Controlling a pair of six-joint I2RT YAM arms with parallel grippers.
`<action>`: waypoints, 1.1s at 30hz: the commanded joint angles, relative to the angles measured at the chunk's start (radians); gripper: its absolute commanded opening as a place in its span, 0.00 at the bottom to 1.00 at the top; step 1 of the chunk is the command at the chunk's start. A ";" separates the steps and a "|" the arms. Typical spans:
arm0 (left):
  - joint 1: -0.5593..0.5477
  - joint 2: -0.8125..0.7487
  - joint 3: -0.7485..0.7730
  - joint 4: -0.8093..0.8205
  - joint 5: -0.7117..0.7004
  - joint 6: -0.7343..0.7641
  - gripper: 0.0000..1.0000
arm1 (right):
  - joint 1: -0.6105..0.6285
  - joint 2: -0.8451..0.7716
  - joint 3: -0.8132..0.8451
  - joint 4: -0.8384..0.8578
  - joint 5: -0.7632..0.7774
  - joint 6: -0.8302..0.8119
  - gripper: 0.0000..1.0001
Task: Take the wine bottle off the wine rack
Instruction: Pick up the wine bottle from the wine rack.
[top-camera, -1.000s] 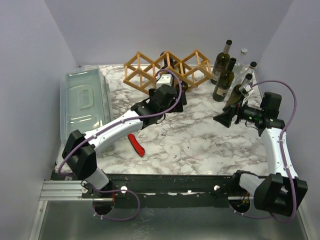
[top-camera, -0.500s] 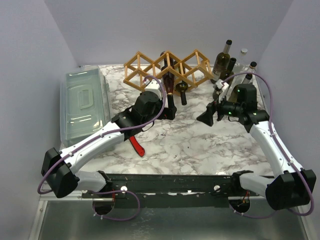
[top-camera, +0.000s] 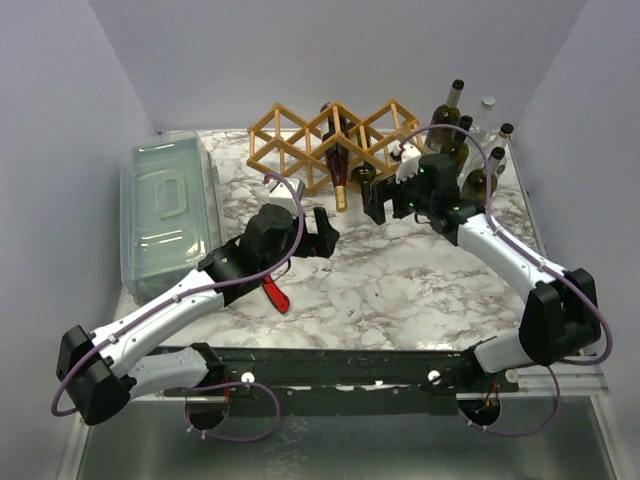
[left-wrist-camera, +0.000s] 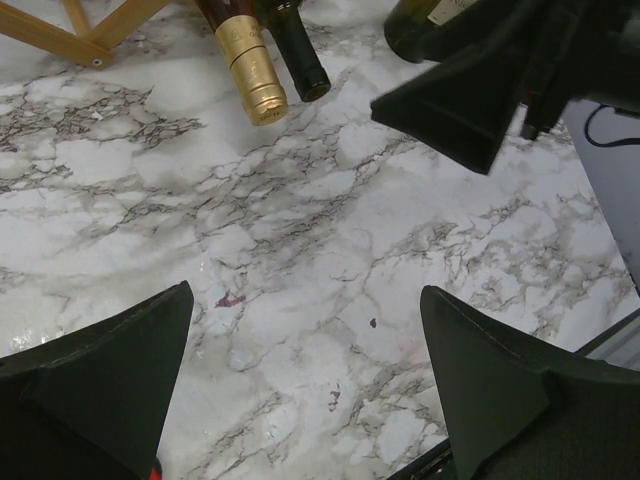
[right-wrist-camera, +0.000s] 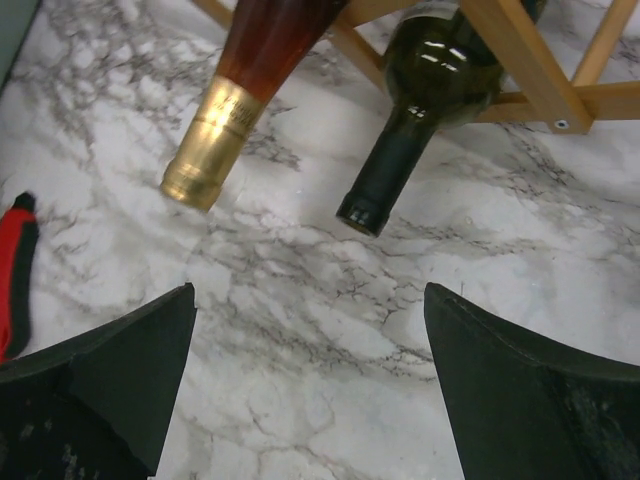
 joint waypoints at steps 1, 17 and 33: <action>-0.002 -0.067 -0.050 0.012 0.012 -0.033 0.98 | 0.063 0.098 0.055 0.159 0.278 0.145 0.99; -0.002 -0.157 -0.133 0.011 -0.021 -0.055 0.98 | 0.082 0.367 0.156 0.339 0.448 0.263 0.86; -0.002 -0.181 -0.156 0.012 -0.027 -0.067 0.98 | 0.083 0.510 0.217 0.364 0.500 0.276 0.67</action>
